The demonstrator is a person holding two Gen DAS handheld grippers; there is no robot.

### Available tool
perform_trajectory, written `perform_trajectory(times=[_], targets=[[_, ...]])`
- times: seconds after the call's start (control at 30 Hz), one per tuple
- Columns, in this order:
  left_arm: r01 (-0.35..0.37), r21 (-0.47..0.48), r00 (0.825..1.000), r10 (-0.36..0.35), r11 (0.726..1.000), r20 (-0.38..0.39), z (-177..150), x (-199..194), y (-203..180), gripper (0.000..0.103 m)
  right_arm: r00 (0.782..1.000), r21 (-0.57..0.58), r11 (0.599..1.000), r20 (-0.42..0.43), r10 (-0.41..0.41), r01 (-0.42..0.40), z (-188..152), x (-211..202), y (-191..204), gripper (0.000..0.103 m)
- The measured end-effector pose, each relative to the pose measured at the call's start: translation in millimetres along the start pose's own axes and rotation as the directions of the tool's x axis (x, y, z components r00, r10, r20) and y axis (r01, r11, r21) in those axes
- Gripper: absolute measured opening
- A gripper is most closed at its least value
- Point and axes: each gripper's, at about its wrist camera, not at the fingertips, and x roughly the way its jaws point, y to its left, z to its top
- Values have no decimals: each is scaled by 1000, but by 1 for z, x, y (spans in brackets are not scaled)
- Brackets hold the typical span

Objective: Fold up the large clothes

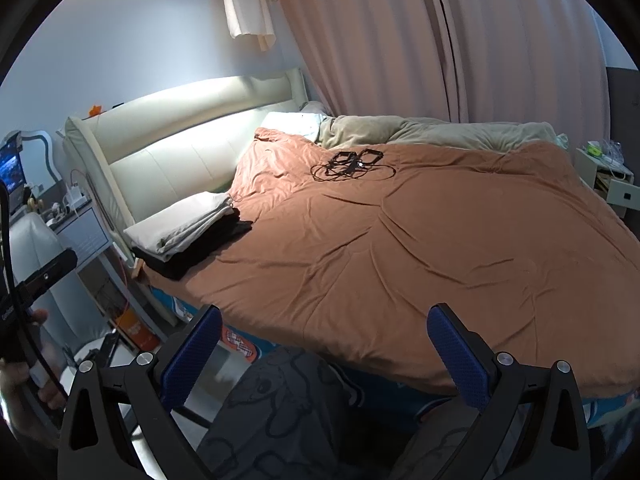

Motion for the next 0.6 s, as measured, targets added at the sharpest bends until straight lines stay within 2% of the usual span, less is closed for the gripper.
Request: perform_trajectory(times=[0.6], targets=[[-14,3,1000,14,1000,1,-3,0,-7,103,1000,-6,1000,9,-2,2,-1,-1,-2,103]])
